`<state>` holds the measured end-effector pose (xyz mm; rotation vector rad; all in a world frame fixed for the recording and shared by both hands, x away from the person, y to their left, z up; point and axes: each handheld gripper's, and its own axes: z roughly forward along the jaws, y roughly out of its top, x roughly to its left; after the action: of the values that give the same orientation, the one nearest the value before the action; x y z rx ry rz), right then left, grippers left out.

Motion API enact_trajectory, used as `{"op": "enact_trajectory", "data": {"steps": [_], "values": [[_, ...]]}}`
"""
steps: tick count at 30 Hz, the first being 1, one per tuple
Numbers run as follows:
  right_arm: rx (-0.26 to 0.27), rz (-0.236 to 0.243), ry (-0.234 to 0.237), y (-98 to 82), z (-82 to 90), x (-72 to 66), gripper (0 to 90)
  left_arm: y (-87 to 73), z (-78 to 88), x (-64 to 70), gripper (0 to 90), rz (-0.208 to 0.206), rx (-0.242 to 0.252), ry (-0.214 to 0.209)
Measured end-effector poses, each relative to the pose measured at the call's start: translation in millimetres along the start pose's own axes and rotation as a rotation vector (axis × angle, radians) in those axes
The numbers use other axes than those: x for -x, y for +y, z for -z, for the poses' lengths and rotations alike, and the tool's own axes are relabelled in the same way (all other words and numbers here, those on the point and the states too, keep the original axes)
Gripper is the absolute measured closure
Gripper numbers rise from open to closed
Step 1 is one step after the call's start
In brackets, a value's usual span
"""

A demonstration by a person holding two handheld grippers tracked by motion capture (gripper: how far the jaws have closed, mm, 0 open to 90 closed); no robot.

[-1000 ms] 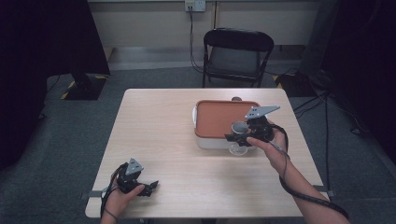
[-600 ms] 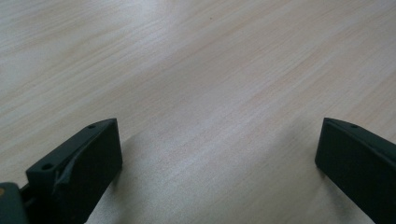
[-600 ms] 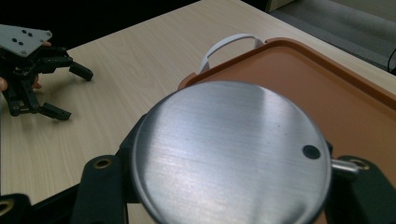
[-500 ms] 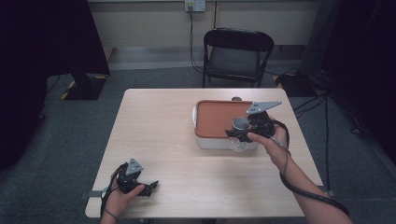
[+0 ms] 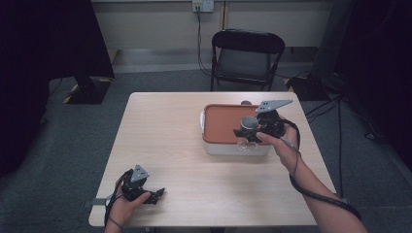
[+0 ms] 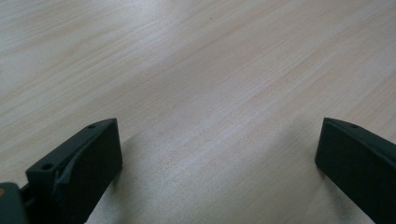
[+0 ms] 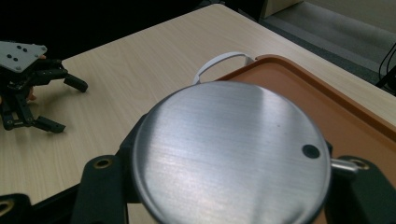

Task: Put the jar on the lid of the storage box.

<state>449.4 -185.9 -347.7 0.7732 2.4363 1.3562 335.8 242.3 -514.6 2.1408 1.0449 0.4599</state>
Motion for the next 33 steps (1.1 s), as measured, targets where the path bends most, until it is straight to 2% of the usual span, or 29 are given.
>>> {"op": "enact_trajectory", "data": {"steps": [33], "values": [[0.008, -0.028, -0.062, 11.3, -15.4, 24.0, 38.3, 0.0, 0.0, 0.0, 0.2, 0.0, 0.0, 0.0]]}}
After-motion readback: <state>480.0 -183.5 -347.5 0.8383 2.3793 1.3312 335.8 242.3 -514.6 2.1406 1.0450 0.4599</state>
